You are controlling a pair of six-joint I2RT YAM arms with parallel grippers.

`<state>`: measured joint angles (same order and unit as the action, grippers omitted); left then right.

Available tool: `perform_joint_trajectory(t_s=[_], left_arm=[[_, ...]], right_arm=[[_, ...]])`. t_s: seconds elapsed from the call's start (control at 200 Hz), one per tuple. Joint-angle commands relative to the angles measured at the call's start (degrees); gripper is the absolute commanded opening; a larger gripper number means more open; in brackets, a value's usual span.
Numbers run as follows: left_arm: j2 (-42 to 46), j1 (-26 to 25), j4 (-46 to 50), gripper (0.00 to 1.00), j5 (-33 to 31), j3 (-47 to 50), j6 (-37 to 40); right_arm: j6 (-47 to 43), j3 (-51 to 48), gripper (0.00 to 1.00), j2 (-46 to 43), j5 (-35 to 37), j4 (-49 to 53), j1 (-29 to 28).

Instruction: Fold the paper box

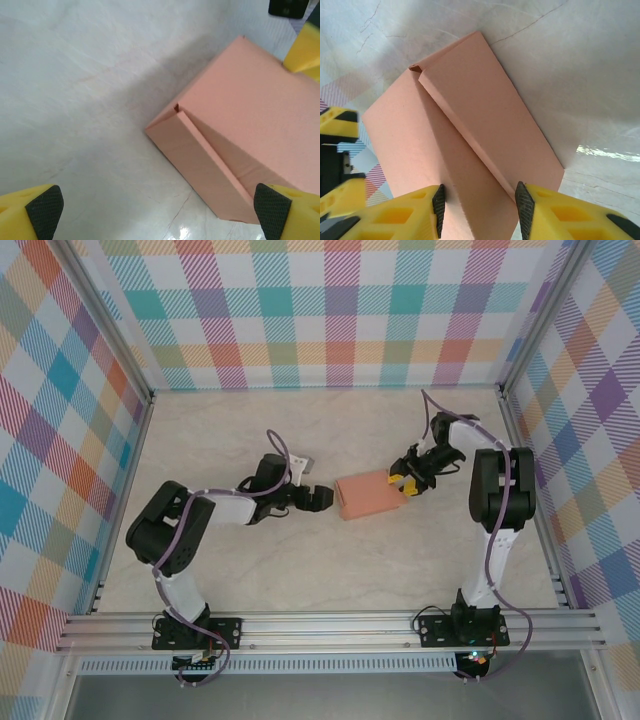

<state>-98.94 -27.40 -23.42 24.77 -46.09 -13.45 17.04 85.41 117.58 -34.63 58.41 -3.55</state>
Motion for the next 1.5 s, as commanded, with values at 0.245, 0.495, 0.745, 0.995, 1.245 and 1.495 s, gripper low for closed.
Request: perform_joint_trajectory(t_s=[0.245,0.495,0.745,0.995,1.245,1.495], left_arm=[[-1.6,-5.5,7.8,0.98,-4.3,-5.4,6.5],[-4.2,-11.1,15.1,0.98,-19.8,-8.0,13.8],[-5.6,-11.7,16.7,0.98,-24.8,-7.7,14.3],[-6.3,-11.9,16.9,0.99,-24.7,-7.9,14.5],[-5.6,-11.8,17.9,1.0,-24.0,-8.1,13.0],[-3.7,-9.2,18.6,1.0,-19.3,-9.1,7.6]], right_arm=[[-1.0,-4.5,0.44,-3.7,8.5,-3.1,-2.5],[-2.4,-10.1,0.43,-8.4,12.2,-10.5,-5.0],[-3.0,-12.4,0.47,-17.5,17.9,-14.6,-5.5],[-4.1,-13.1,0.54,-24.1,18.2,-11.7,-5.4],[-1.3,-21.0,0.53,-22.2,16.9,-15.7,-6.2],[-0.4,-22.6,0.51,-18.0,17.5,-18.3,-6.9]])
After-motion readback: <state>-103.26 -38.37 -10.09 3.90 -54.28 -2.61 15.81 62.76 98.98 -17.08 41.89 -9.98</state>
